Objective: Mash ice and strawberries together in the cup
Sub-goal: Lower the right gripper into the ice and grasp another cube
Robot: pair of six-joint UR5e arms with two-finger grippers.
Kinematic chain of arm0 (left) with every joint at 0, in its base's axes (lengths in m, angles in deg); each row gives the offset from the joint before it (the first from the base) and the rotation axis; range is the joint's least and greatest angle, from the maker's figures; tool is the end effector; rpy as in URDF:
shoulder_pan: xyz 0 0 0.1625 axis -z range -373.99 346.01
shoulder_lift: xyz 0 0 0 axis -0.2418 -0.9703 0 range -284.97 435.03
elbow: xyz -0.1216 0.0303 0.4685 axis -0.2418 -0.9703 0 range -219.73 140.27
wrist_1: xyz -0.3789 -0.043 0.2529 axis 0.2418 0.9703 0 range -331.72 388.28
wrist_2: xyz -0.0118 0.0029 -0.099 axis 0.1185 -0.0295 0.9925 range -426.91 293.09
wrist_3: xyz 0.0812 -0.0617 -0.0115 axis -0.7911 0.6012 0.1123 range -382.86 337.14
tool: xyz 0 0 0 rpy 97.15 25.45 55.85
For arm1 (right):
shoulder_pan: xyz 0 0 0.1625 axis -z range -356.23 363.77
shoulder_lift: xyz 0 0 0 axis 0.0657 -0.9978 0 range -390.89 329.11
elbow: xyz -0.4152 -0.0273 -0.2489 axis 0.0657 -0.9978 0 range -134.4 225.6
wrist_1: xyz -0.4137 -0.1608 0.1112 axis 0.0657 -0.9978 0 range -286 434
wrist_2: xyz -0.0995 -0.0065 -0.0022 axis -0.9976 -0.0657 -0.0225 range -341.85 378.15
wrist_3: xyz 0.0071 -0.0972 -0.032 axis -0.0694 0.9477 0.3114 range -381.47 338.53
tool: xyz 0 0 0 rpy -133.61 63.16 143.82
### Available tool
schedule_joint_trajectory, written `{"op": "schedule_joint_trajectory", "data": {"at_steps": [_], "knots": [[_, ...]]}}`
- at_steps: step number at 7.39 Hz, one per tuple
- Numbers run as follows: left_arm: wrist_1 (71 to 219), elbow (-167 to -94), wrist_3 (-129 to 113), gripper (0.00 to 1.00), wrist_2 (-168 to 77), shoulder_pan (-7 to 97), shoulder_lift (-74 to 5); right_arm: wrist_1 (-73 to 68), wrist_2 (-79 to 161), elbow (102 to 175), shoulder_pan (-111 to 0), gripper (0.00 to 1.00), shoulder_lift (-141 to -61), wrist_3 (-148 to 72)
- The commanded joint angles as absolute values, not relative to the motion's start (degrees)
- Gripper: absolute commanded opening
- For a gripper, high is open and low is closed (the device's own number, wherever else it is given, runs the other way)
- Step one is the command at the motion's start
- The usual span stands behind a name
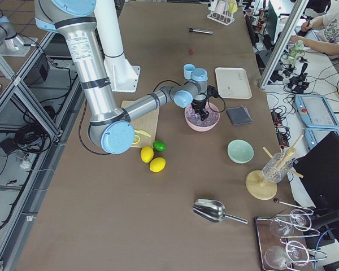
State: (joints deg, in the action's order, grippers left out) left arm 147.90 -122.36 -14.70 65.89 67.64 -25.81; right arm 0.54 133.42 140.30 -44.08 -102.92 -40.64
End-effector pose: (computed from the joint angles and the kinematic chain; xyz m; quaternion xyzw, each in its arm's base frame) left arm 0.0320 -0.6551 0.6211 0.2121 0.3843 0.1055 0.8923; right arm -0.3964 -0.5712 0.4639 0.1766 -0.3442 -0.2551 0.8861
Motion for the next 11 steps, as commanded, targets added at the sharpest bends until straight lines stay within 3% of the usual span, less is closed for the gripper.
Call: {"op": "schedule_joint_trajectory", "data": {"at_steps": [1,8,11], "knots": [[147.9,-122.3,-14.7,0.97,65.8,67.4,-26.0,0.5,133.5,140.7,-44.1,0.42,-103.0,-40.7],[149.1,-122.0,-14.6,0.97,65.8,67.4,-25.4,-1.3,134.4,142.5,-47.2,0.49,-103.5,-40.5],[149.1,-121.5,-14.7,0.97,65.5,67.4,-25.9,-1.8,134.4,146.5,-47.3,0.49,-107.4,-40.5]]}}
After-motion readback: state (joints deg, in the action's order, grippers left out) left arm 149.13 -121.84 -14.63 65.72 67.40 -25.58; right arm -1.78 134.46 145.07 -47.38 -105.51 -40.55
